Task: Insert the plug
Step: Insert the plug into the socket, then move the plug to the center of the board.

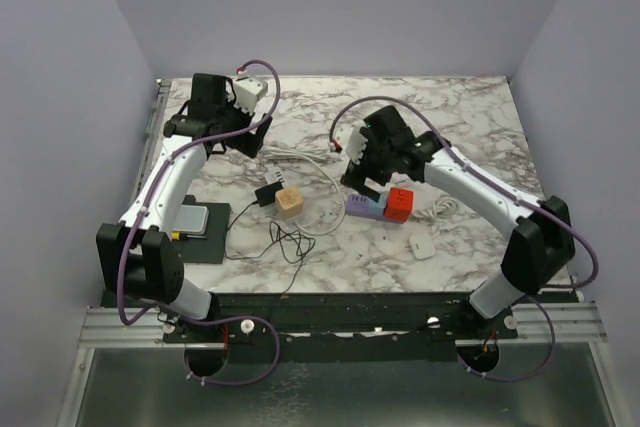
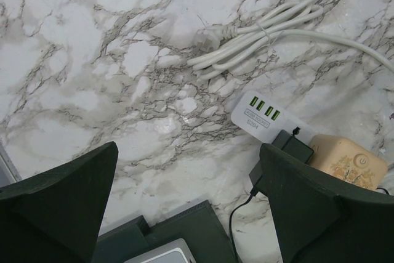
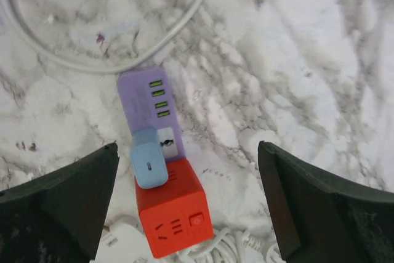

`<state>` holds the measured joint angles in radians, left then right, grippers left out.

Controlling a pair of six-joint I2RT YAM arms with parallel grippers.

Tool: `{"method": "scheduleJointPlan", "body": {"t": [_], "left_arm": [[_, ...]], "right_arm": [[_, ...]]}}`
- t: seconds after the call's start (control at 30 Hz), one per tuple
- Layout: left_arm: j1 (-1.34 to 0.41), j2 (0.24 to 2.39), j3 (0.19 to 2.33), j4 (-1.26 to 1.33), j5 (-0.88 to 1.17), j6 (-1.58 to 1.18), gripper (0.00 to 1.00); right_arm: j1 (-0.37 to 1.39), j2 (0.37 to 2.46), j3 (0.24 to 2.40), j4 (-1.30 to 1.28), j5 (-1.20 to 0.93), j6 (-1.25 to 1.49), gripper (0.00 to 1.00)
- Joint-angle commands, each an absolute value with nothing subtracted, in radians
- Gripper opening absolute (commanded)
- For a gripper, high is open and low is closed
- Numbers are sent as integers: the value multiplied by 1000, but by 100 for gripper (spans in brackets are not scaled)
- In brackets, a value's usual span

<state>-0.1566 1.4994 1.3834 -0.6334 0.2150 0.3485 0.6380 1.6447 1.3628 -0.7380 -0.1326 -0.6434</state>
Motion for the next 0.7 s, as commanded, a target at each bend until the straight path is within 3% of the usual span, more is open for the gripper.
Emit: {"method": "scheduleJointPlan", "body": {"t": [0.0, 0.1, 0.17, 0.43, 0.67], "left_arm": [[-155, 1448, 1446, -643, 216, 347, 99], [-155, 1431, 1464, -639, 196, 357, 99], [-156, 1423, 1467, -638, 183, 371, 99], [-155, 1387, 1456, -659, 210, 415, 99], [-155, 1376, 1466, -675, 257, 404, 99]], "right_arm": [[610, 1417, 1303, -420, 81, -303, 100], [556, 1259, 1219, -303, 296, 76, 100], [487, 1179, 1182, -369, 261, 266, 100], [443, 1123, 1034, -786, 248, 574, 100], [443, 1032, 904, -926, 334, 742, 100]]}}
